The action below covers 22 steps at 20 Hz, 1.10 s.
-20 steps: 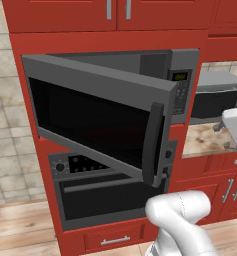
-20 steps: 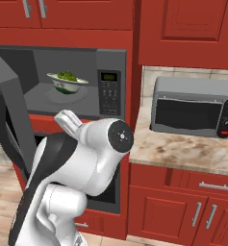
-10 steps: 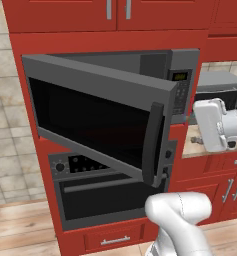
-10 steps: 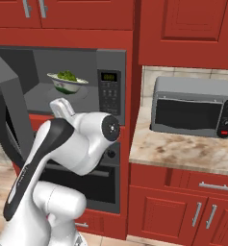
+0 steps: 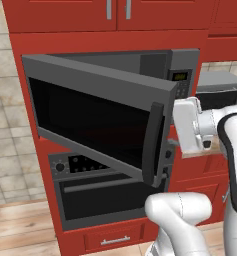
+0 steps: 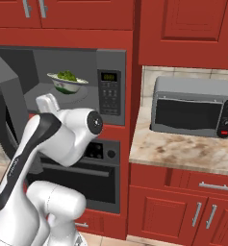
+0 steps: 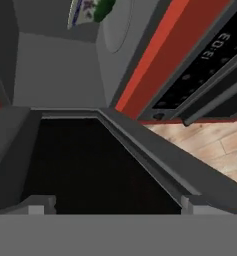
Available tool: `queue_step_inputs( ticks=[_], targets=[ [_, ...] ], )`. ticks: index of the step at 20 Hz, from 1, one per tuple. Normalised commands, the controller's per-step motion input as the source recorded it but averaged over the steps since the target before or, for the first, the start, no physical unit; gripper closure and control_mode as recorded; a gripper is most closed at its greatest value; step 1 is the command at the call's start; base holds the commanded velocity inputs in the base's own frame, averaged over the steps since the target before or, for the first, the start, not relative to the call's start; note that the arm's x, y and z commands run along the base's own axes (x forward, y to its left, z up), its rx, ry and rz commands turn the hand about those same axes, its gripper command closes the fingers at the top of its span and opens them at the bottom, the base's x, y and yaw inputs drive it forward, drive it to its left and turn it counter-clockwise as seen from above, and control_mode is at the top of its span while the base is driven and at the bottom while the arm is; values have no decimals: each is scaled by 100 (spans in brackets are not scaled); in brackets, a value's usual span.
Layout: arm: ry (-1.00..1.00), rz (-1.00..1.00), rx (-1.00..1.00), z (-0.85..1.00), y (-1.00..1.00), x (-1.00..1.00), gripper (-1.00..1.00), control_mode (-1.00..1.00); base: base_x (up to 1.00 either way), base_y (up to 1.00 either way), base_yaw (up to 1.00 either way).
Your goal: The microwave is finished heating the shrimp and lettuce. Take the bowl containing the food and place it on the dining counter.
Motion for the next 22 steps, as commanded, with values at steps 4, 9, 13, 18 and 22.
queue_step_inputs(
  ticks=[4, 9, 13, 18, 22],
  targets=[
    [11, 18, 8, 0, 53, 1, -100, -100, 0, 0, 0],
    [9, 31, 5, 0, 71, 0, -100, -100, 0, 0, 0],
    [6, 34, 4, 0, 78, -7, -100, -100, 0, 0, 0],
    [5, 38, 8, 2, 68, -35, -100, -100, 0, 0, 0],
    [0, 33, 10, 0, 78, -50, -100, -100, 0, 0, 0]
  ],
)
